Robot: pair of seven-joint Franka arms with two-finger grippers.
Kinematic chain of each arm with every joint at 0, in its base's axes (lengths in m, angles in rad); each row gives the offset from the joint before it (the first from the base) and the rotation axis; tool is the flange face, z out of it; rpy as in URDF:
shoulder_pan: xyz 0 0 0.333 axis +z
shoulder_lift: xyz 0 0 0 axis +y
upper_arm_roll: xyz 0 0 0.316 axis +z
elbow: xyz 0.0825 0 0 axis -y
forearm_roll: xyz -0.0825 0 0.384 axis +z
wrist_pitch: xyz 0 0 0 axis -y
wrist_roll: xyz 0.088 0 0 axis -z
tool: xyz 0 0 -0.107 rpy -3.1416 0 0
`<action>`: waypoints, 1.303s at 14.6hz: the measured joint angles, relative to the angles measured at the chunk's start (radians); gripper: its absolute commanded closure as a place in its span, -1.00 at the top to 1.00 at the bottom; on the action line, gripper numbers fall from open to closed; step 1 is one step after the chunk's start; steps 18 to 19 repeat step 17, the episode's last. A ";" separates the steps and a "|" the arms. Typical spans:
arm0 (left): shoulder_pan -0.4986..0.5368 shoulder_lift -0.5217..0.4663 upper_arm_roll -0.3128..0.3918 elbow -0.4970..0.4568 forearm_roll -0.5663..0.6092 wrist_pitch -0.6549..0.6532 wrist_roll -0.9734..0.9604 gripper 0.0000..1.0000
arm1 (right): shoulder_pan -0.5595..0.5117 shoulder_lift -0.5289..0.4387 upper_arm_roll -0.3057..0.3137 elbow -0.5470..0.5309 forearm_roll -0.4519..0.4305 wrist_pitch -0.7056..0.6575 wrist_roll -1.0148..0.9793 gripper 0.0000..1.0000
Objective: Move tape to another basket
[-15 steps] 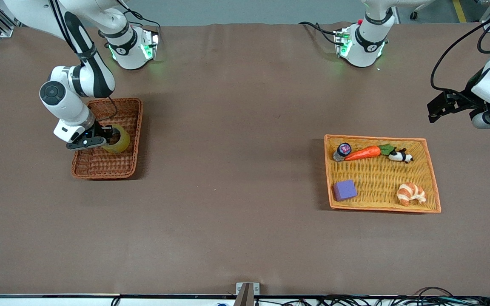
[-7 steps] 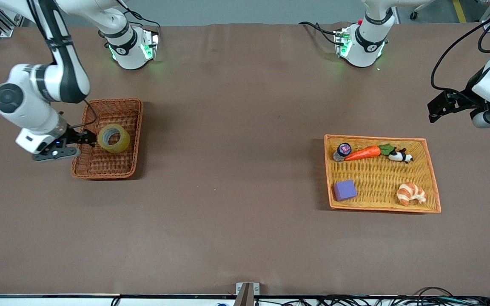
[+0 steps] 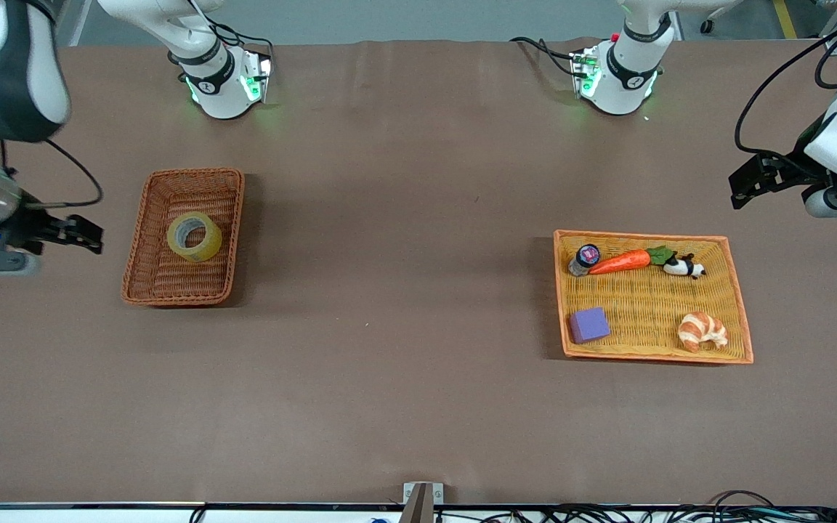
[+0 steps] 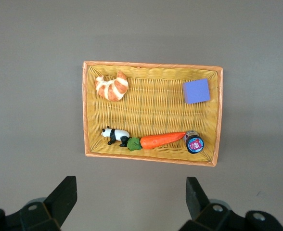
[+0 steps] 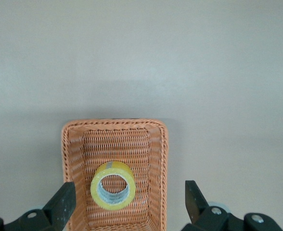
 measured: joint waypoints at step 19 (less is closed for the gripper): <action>0.001 -0.012 -0.002 0.050 -0.039 -0.053 0.000 1.00 | -0.060 -0.029 0.054 0.275 0.064 -0.303 0.142 1.00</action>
